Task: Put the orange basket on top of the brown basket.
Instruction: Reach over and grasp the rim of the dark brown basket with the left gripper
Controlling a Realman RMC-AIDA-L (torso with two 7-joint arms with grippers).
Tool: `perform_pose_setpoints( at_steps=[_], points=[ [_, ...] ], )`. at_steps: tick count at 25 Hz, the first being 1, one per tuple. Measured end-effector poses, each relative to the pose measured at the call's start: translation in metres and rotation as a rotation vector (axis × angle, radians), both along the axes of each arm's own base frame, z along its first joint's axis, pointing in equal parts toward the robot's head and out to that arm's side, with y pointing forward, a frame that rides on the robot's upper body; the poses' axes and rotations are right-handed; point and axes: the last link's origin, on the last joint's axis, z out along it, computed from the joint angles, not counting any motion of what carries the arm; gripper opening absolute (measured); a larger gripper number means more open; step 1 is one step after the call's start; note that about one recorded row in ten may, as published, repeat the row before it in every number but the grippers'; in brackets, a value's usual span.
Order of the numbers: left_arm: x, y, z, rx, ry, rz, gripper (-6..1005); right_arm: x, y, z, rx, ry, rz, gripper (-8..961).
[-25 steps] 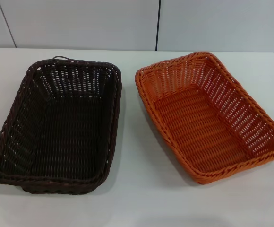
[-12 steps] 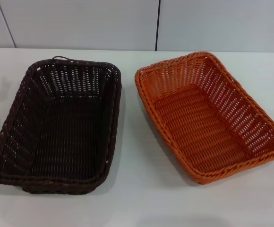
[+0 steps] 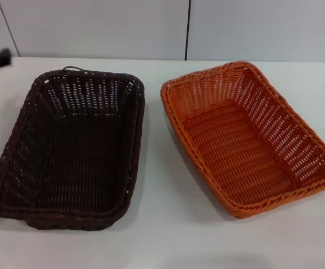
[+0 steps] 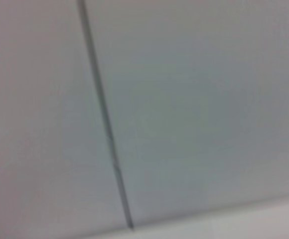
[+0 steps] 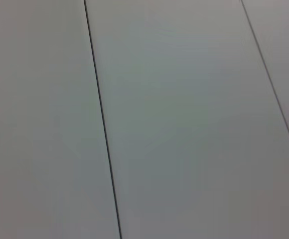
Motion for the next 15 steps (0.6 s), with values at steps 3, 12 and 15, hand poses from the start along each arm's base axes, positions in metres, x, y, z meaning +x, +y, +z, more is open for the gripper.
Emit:
perform_pose_setpoints(
  at_steps=[3,12,15],
  points=[
    [0.026,-0.011,-0.011,-0.21,0.014,0.089,751,0.0,0.004,-0.001,-0.015,-0.004,-0.001,759],
    [0.034,-0.025,-0.045,-0.358,0.05,0.134,733,0.0,0.007,-0.003,-0.029,-0.01,-0.002,759],
    [0.027,-0.023,-0.048,-0.353,0.065,0.16,727,0.0,0.007,-0.003,-0.029,-0.01,-0.004,759]
  ],
)
